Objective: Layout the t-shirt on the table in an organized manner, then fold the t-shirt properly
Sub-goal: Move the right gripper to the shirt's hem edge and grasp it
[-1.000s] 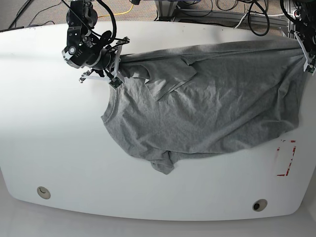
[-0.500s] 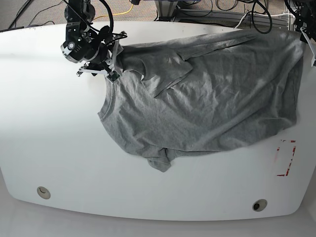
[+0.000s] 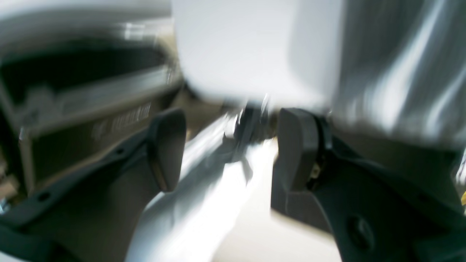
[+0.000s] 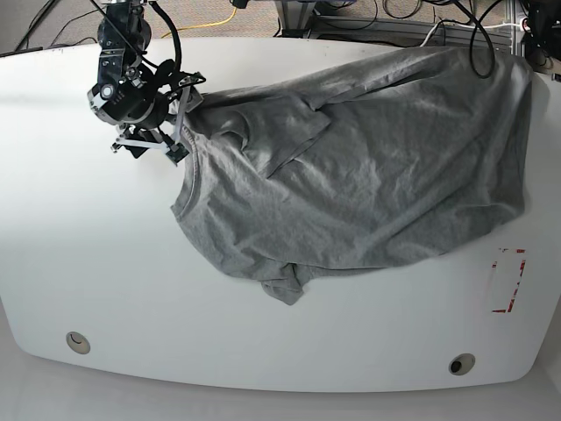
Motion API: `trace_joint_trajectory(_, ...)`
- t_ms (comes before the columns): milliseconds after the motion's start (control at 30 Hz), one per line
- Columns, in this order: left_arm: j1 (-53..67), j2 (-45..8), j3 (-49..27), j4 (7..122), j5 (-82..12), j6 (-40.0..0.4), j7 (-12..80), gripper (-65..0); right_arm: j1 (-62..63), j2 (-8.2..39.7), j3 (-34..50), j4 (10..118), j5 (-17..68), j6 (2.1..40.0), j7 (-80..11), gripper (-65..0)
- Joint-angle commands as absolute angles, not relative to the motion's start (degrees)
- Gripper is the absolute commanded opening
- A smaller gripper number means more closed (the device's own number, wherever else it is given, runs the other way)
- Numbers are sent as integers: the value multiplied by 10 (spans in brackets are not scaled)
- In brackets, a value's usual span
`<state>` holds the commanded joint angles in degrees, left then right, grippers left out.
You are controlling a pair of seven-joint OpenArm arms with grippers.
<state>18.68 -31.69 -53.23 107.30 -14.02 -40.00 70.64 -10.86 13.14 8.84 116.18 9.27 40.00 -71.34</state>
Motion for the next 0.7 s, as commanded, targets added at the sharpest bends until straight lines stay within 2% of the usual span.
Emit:
trace_joint_trajectory(267, 64, -314, -517, 1073, -138, -400, 705, -274, -40, 127, 87, 1161, 93, 400, -731, -173)
trace_joint_trajectory(433, 38, -314, -477, 1073, -138, -400, 705, -274, -44, 128, 87, 1160, 94, 400, -744, -173)
trace_joint_trajectory(700, 37, -314, -473, 1072, -139, -400, 704, -274, -77, 131, 89, 1160, 93, 400, -739, -173)
